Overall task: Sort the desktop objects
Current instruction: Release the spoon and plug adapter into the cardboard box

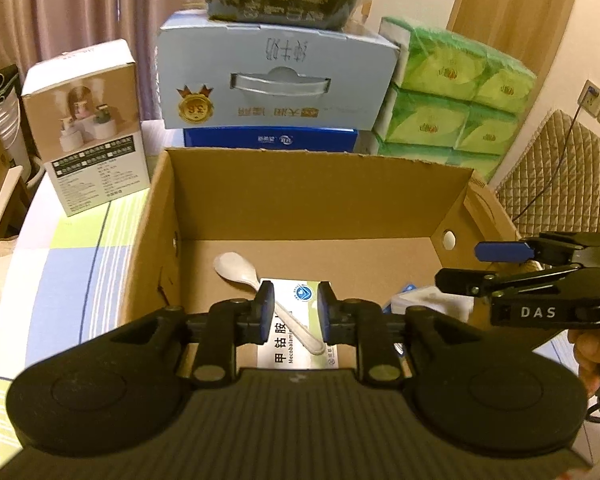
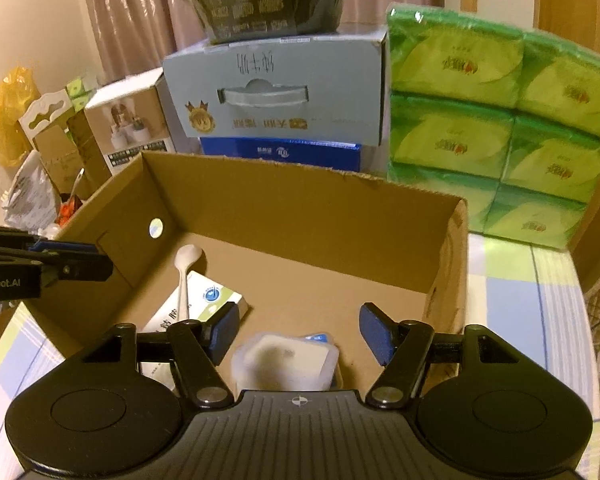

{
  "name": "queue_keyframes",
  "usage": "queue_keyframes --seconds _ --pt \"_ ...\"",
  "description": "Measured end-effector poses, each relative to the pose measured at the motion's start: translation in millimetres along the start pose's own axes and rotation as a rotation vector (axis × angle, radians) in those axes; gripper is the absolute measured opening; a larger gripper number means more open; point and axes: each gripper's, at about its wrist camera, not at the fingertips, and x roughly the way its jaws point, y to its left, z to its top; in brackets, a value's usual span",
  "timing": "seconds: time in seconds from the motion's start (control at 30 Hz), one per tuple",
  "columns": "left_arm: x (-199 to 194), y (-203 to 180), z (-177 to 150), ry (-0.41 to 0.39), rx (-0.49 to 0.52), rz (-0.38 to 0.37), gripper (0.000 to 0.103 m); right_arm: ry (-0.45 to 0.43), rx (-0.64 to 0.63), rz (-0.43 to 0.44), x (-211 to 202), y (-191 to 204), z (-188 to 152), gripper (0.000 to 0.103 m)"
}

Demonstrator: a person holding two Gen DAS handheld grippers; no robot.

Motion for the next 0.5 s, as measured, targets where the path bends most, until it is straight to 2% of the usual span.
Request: queue_keyframes --seconds 0.07,0.3,0.5 --pt "-8.1 0.2 -2.1 -0.005 -0.006 0.0 0.02 -0.014 -0.007 -0.004 -10.6 3.4 1.1 0.072" --pt "-45.0 -0.8 -17.1 -0.023 -0.029 0.008 0.024 -0.064 -0.038 0.001 -61.0 19.3 1.8 0.077" --pt "-83.1 -6.1 -38.0 -0.032 -0.034 0.013 0.028 -0.086 -0.062 0.022 -106.0 38.2 -13.6 0.082"
